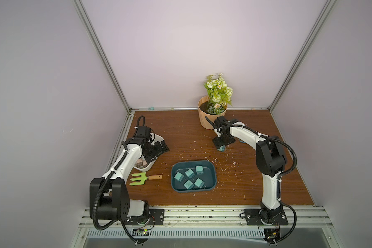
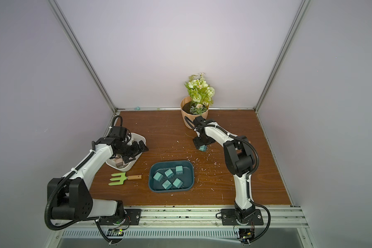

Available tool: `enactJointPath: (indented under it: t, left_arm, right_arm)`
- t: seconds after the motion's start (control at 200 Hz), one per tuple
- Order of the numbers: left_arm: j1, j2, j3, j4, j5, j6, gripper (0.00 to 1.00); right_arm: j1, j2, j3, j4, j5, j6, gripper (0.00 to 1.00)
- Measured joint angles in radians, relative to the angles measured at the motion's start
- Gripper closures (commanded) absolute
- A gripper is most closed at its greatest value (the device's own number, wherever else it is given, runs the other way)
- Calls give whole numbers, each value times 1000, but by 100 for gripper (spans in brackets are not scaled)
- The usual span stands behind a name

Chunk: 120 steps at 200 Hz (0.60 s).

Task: Place the plugs by color into the storage box
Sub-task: Pick up the plug from the center of the board.

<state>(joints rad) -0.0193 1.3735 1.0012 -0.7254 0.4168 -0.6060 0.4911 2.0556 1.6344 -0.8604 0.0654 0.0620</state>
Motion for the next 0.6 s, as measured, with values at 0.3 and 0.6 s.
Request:
enactJointPath:
  t: [0.3, 0.6]
  left_arm:
    - [0, 0, 12, -3, -2, -13, 1]
    - [0, 0, 16, -4, -3, -17, 1]
  right_arm:
    - [6, 2, -68, 71, -71, -3, 18]
    - [6, -23, -150, 99, -90, 5, 19]
